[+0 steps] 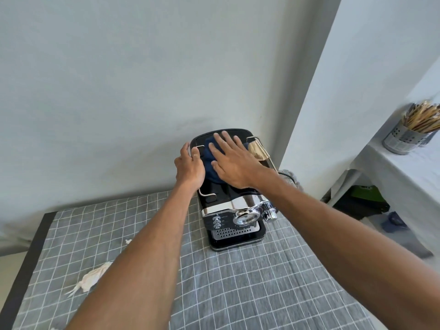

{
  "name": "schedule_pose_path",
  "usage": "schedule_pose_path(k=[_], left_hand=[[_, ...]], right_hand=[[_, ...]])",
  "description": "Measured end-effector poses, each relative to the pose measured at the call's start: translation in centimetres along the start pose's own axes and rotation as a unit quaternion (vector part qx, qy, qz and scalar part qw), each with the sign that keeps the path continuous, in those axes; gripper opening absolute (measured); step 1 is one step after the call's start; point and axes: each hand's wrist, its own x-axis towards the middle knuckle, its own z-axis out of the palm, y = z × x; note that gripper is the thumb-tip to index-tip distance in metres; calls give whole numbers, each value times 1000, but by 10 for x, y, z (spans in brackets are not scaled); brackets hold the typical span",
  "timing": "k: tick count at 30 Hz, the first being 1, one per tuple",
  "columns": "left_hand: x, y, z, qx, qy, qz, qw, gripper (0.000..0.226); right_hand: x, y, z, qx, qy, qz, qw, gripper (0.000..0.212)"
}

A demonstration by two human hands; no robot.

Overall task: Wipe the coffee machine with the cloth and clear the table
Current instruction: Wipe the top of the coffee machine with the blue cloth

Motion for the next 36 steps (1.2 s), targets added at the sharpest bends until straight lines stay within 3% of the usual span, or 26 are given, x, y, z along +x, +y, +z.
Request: schedule_pose_path(k=[7, 9, 13, 19, 25, 27, 33, 36], left_hand=[[-1, 0, 3, -2, 13, -21, 1000, 52], [-1, 0, 3, 6, 9, -21, 1000, 53], [1, 0, 2, 16, 5, -31, 999, 56], [0, 0, 3, -2, 29, -34, 999, 54], [-4, 2, 3, -20, 22, -32, 999, 53], [-2, 1, 3, -21, 24, -30, 999, 53], [-1, -1, 4, -27, 25, -25, 999, 52], [-2, 0, 4, -30, 25, -25, 999, 54]], right_hand=[[-88, -7, 12, 41, 23, -110, 993, 62], [-77, 1, 8, 57, 3, -66, 996, 62], [-17, -4, -1, 92, -7, 117, 989, 68], [-76, -37, 13, 76, 46, 8, 996, 63], [-35, -22, 1, 147, -10, 210, 966, 73], [-15, -18, -3, 140, -16, 234, 962, 75], [-79, -38, 10, 47, 41, 21, 998, 66], [-67, -20, 6, 62, 36, 76, 994, 74]])
